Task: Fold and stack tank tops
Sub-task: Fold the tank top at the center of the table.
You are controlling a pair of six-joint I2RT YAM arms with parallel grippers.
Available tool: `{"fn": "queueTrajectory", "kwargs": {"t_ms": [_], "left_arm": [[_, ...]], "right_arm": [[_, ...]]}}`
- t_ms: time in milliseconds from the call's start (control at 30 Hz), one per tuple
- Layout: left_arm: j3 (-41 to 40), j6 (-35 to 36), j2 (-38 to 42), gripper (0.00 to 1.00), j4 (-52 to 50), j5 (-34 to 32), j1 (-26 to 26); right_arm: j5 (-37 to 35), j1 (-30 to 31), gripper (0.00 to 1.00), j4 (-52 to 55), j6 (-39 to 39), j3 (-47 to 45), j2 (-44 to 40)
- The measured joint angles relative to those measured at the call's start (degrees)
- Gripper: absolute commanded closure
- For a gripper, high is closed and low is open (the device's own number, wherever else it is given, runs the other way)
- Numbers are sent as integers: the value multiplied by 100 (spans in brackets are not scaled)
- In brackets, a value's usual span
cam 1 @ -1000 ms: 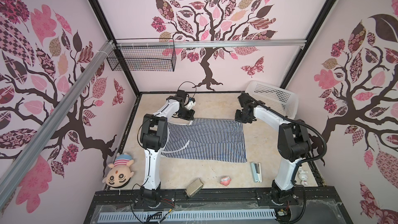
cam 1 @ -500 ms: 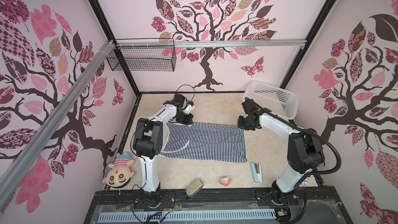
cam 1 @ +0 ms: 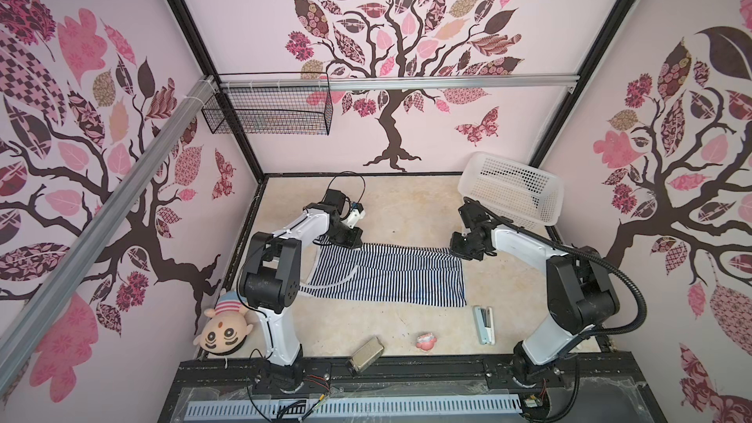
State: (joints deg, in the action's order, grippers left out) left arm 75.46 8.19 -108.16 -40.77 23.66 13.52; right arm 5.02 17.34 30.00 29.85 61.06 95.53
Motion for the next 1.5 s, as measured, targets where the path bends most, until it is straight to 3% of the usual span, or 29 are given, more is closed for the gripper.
{"fn": "queueTrajectory", "kwargs": {"t_ms": [833, 1033, 1200, 1400, 1500], "left_arm": [[-922, 396, 337, 86, 20, -37, 57], [-1056, 481, 540, 86, -24, -48, 90], [-1088, 535, 546, 86, -66, -46, 103], [-1132, 555, 549, 86, -79, -59, 131], [-1182, 560, 549, 84, -90, -63, 131]], "right_arm": [[79, 76, 78, -321, 105, -610, -48], [79, 83, 87, -323, 142, -649, -254], [74, 85, 89, -317, 168, -649, -457], [57, 85, 86, -304, 181, -649, -632], [57, 85, 77, -317, 205, -697, -629]]}}
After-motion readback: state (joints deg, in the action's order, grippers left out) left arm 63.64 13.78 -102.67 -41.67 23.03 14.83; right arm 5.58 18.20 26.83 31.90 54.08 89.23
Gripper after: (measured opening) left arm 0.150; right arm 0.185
